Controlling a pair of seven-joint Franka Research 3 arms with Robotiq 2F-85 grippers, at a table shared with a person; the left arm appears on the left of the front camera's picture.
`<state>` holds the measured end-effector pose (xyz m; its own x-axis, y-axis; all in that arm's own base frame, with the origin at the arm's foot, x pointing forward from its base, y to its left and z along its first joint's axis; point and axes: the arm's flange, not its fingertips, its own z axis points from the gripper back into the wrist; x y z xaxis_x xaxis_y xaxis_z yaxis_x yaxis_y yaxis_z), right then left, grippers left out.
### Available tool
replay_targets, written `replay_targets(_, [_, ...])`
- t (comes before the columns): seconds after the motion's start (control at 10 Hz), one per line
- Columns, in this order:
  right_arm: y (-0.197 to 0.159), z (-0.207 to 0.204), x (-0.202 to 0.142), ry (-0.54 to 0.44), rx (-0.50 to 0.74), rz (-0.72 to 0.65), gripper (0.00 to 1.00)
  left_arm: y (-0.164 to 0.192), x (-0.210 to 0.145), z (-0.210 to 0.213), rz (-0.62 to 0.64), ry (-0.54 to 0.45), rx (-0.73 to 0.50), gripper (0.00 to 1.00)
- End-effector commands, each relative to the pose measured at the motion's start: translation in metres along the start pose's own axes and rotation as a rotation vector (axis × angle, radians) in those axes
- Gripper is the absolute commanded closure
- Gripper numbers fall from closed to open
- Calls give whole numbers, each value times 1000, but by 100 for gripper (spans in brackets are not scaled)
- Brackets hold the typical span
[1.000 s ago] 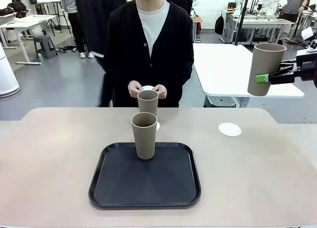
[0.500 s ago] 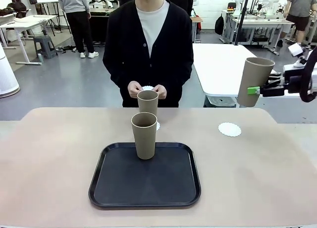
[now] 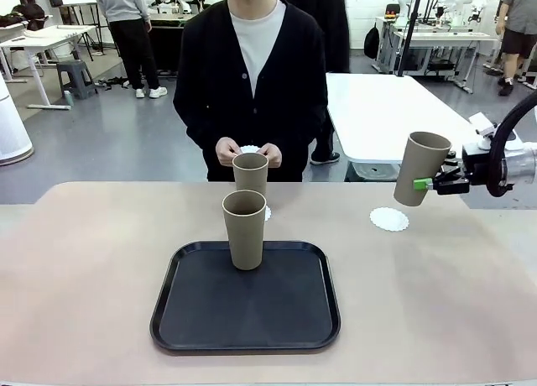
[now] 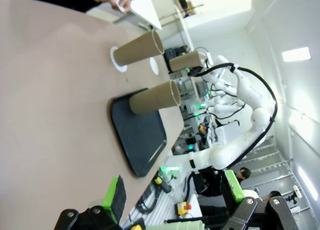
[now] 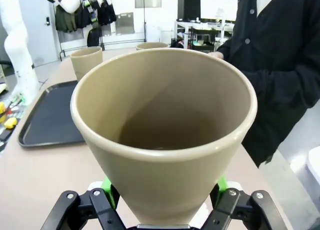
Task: Place coasters on the table and set cups on them.
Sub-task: Take one Reusable plastic cup from the Flat Tray and place it on a coaster set by the human.
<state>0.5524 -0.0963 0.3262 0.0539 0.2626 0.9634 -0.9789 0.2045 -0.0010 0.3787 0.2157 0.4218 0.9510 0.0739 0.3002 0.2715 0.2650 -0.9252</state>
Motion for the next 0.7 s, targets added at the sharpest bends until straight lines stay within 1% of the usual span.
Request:
replay_targets(0.0, [-13, -1, -10, 11, 51, 29, 17, -1, -2, 1, 3, 0, 3, 0])
replay_targets(0.3, [-14, -22, -18, 34, 99, 28, 17, -1, -2, 1, 3, 0, 3, 0])
replay_targets(0.6, [-19, -35, -27, 80, 99, -8, 17, -1, -2, 1, 3, 0, 3, 0])
